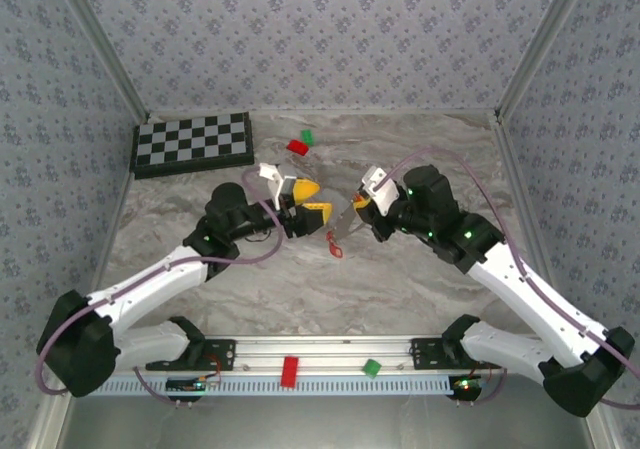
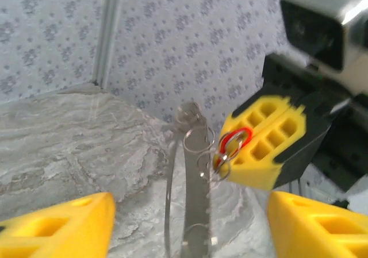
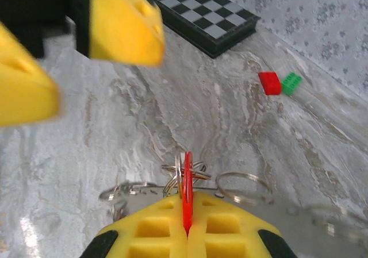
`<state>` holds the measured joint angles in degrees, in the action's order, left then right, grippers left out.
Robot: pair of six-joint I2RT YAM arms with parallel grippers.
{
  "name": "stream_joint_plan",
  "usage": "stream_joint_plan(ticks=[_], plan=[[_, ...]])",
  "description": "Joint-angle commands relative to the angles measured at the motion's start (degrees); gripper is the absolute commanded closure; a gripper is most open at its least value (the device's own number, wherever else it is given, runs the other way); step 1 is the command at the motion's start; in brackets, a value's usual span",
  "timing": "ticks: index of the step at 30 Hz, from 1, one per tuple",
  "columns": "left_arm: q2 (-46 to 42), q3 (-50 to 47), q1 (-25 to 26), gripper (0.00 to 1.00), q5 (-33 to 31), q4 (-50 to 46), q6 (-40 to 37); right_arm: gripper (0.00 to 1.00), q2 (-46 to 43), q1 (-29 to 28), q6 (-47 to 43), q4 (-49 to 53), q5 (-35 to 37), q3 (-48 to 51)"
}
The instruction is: Put the keys on the keyring
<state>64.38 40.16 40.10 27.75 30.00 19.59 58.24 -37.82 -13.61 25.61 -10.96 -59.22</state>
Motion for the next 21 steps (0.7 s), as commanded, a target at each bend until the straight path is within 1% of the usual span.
stream_joint_plan(ticks=[1,3,5,9,16,21], plan=[[-4.5,-0.5,-0.4,0.11,-7.6,-2.8,-0.8,1.00,2.8,1.1,-0.5,-0.2,3.1,-3.5],[-6.7,-1.7,-0.6,0.01,-10.1,-3.4,-0.9,1.00,5.5,2.0,-0.5,-0.3,3.7,-4.5],[-8.6,-2.8,-0.8,0.00,-12.2,-4.0,-0.6,1.00,8.5,3.3,-0.4,-1.3,4.0,-5.6],[-11.0,-4.6,-1.1,0.00,-13.9,-4.5,-0.3,1.00,14.0,6.5,0.5,-5.0,4.9,-7.7],[-13.5,-6.7,-1.8,0.00,-14.6,-3.6,0.8,1.00,26.0,13.5,1.8,-11.6,5.0,-13.9],[-13.4,-7.3,-2.1,0.00,-14.7,-2.9,1.1,1.00,34.6,18.1,3.7,-12.9,3.5,-19.8]])
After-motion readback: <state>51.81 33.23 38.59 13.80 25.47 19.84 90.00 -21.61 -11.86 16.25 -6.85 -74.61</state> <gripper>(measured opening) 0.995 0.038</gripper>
